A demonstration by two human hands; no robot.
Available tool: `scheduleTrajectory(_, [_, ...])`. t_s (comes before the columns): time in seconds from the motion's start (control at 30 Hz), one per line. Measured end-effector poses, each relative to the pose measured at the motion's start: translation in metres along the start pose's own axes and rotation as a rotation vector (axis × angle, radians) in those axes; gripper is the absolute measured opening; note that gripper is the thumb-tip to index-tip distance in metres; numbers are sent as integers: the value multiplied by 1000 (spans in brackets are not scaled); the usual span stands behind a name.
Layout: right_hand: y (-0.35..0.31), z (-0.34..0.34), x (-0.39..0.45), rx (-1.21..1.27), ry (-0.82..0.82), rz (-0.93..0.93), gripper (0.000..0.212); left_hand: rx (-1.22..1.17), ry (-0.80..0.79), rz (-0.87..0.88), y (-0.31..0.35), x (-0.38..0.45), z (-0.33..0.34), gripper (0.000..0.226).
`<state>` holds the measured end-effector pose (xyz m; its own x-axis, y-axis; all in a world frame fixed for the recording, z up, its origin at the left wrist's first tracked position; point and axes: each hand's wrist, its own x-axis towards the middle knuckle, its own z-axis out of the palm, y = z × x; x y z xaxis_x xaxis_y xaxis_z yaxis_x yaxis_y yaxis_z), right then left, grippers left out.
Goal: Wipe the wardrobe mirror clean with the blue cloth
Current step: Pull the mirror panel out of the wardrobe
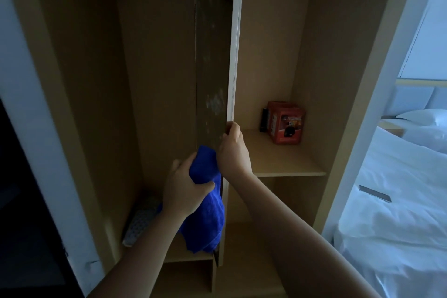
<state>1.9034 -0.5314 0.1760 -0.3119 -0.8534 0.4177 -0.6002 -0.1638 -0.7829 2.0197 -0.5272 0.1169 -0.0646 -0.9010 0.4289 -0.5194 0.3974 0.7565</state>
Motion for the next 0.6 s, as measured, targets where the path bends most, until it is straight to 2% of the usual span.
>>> scheduleTrajectory(0.37, [-4,-22,-24,-47,-24,15,42,-47,43,24,26,-28,-22,61])
scheduleTrajectory(0.6, [16,-37,-14,41,23,18,32,-79,39,37,27,-17,-32,68])
